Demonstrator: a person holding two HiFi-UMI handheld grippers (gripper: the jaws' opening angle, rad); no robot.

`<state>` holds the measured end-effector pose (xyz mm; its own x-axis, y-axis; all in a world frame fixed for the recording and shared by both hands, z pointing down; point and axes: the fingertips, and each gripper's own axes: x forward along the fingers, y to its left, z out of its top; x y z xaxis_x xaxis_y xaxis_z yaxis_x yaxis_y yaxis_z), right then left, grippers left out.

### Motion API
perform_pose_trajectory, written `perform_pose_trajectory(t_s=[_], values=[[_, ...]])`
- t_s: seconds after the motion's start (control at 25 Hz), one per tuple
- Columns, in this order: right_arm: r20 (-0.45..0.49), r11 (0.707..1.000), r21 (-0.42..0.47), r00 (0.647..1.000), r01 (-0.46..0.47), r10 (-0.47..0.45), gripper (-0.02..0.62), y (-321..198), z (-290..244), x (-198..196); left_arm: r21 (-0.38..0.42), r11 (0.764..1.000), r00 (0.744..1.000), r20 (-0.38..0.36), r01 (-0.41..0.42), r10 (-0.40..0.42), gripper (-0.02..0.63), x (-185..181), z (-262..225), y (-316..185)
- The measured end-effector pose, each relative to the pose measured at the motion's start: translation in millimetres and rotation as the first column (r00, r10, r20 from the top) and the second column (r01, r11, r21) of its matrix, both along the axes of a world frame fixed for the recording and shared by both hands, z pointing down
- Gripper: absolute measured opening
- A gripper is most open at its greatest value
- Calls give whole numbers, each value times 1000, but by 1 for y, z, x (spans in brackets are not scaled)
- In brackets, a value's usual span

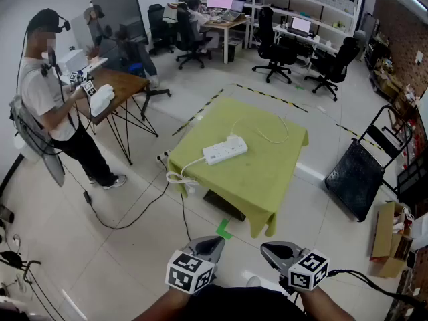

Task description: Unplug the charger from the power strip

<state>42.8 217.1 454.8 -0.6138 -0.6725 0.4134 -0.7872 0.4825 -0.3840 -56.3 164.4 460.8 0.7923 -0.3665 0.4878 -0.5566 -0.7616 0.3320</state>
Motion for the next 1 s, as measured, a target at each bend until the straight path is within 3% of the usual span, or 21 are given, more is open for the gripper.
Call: perform_pose_trajectory(t_s=[0.16,0.72,1.0], values=[[-25,1000,-11,1000,7,-8,3,-17,6,-17,25,999,999,-27,20,-19,8,-19,-2,-18],[-72,1000,26,997,12,-10,3,-72,4,-119,-7,999,996,-78,34,-34,8,-112,11,-72],[-104,999,29,994,-33,36,3,-111,9,-98,-4,999,995,-88,51,-51,8,-113,16,-104]])
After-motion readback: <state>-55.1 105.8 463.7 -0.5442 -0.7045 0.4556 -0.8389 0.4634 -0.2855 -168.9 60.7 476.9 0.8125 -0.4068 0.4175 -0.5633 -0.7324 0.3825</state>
